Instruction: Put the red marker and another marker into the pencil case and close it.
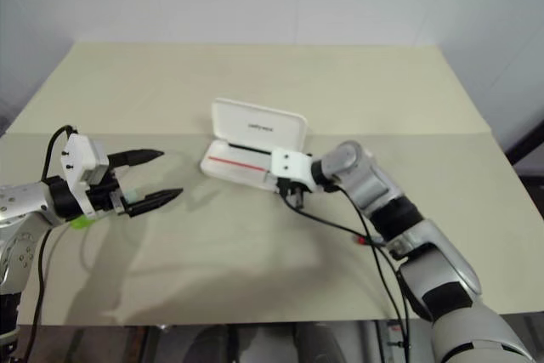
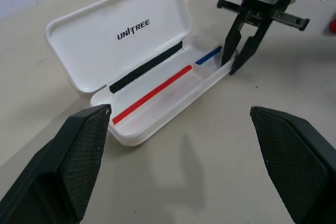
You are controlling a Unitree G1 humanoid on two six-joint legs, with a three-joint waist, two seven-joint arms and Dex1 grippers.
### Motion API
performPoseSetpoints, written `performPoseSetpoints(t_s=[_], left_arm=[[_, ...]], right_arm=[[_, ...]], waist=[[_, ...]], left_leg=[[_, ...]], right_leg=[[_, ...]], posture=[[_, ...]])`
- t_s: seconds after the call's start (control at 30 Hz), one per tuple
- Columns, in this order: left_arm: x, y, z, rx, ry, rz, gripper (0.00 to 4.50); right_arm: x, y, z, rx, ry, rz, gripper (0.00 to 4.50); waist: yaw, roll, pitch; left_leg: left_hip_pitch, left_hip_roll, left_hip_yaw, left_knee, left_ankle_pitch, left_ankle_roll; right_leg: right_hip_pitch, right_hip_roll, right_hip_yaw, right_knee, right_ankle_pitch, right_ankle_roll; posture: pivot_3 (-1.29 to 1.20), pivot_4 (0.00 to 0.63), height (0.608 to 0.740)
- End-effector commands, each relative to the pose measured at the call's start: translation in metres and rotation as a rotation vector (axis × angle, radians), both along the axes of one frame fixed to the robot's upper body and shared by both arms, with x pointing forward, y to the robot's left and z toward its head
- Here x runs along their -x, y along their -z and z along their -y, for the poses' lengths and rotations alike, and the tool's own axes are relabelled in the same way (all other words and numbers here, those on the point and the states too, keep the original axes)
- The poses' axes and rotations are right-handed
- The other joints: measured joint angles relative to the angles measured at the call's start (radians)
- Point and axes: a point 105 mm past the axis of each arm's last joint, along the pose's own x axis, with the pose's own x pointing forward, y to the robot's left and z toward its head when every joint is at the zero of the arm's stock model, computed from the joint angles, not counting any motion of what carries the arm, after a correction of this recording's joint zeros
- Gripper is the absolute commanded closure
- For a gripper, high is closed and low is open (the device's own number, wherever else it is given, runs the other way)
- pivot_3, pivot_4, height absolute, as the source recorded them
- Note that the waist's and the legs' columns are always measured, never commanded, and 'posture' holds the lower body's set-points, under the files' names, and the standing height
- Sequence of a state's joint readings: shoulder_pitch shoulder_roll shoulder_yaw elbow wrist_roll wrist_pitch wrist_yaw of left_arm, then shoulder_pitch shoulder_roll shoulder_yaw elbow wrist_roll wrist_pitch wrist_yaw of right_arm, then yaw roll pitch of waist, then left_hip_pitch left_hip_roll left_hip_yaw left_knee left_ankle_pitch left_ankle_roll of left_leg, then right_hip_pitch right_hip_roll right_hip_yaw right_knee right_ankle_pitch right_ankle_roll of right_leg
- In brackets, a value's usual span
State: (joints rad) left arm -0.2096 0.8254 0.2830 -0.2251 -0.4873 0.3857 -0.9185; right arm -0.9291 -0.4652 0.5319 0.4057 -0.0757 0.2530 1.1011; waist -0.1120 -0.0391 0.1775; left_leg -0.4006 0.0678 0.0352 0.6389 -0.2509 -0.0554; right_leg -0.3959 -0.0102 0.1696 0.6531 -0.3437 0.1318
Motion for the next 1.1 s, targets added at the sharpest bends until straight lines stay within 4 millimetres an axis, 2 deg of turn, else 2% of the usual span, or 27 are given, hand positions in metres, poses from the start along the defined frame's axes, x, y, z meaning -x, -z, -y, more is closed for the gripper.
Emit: performPoseSetpoints(t_s=[0.03, 0.23, 0.3, 0.47, 0.53, 0.73, 0.83, 1.1], left_arm=[[0.005, -0.013, 0.001, 0.009, 0.006, 0.056, 0.0], [0.005, -0.012, 0.003, 0.013, 0.009, 0.058, 0.0], [0.005, -0.012, 0.003, 0.014, 0.01, 0.057, 0.0], [0.005, -0.009, 0.003, 0.015, 0.015, 0.044, 0.0], [0.005, -0.005, 0.005, 0.017, 0.028, 0.025, 0.0], [0.009, 0.002, 0.009, 0.021, 0.061, -0.014, 0.0], [0.017, 0.01, 0.01, 0.008, 0.09, -0.057, 0.0], [0.029, 0.02, 0.014, 0.004, 0.109, -0.097, 0.0]], right_arm=[[-0.011, -0.003, 0.013, 0.042, 0.054, 0.029, 4.48], [0.001, -0.016, 0.013, 0.001, 0.0, 0.012, 4.48], [0.008, -0.021, 0.018, -0.003, -0.009, 0.012, 4.48], [0.031, -0.028, 0.034, 0.001, -0.023, 0.005, 4.48], [0.051, -0.026, 0.044, 0.005, -0.066, -0.006, 4.48], [0.079, -0.017, 0.053, 0.013, -0.07, -0.031, 4.48], [0.094, -0.006, 0.054, 0.02, -0.084, -0.039, 4.48], [0.098, 0.018, 0.069, 0.074, -0.14, 0.007, 4.48]], waist=[[0.0, 0.0, 0.0], [0.003, 0.0, 0.001], [0.004, 0.0, 0.001], [0.003, 0.0, 0.002], [0.002, 0.0, 0.002], [0.002, 0.0, 0.002], [0.003, -0.001, 0.003], [0.004, -0.003, 0.004]], left_leg=[[0.0, 0.0, 0.0, 0.001, 0.0, 0.0], [-0.001, -0.001, -0.001, 0.006, 0.0, 0.0], [-0.003, -0.001, -0.002, 0.006, 0.0, 0.0], [-0.004, 0.0, -0.002, 0.003, -0.003, -0.002], [-0.004, 0.0, -0.001, 0.0, -0.004, -0.002], [-0.003, 0.0, -0.001, -0.005, -0.005, -0.003], [-0.003, 0.0, -0.002, -0.005, -0.005, -0.003], [-0.002, 0.0, -0.001, -0.004, -0.005, -0.003]], right_leg=[[0.001, 0.0, 0.0, 0.0, 0.0, 0.0], [0.002, -0.001, 0.0, 0.0, -0.002, -0.005], [0.001, -0.001, -0.001, 0.0, 0.001, 0.001], [-0.002, 0.0, -0.001, 0.0, -0.003, 0.001], [-0.003, 0.0, -0.001, -0.001, -0.004, 0.0], [-0.004, 0.0, -0.001, -0.001, -0.007, -0.001], [-0.004, 0.0, -0.001, -0.001, -0.007, -0.001], [-0.002, 0.0, -0.001, -0.001, -0.008, -0.001]], posture=[[0.0, 0.15, 0.74], [0.0, 0.15, 0.74], [0.0, 0.15, 0.74], [0.0, 0.15, 0.74], [0.0, 0.15, 0.74], [0.0, 0.15, 0.74], [0.0, 0.15, 0.74], [0.0, 0.15, 0.74]])
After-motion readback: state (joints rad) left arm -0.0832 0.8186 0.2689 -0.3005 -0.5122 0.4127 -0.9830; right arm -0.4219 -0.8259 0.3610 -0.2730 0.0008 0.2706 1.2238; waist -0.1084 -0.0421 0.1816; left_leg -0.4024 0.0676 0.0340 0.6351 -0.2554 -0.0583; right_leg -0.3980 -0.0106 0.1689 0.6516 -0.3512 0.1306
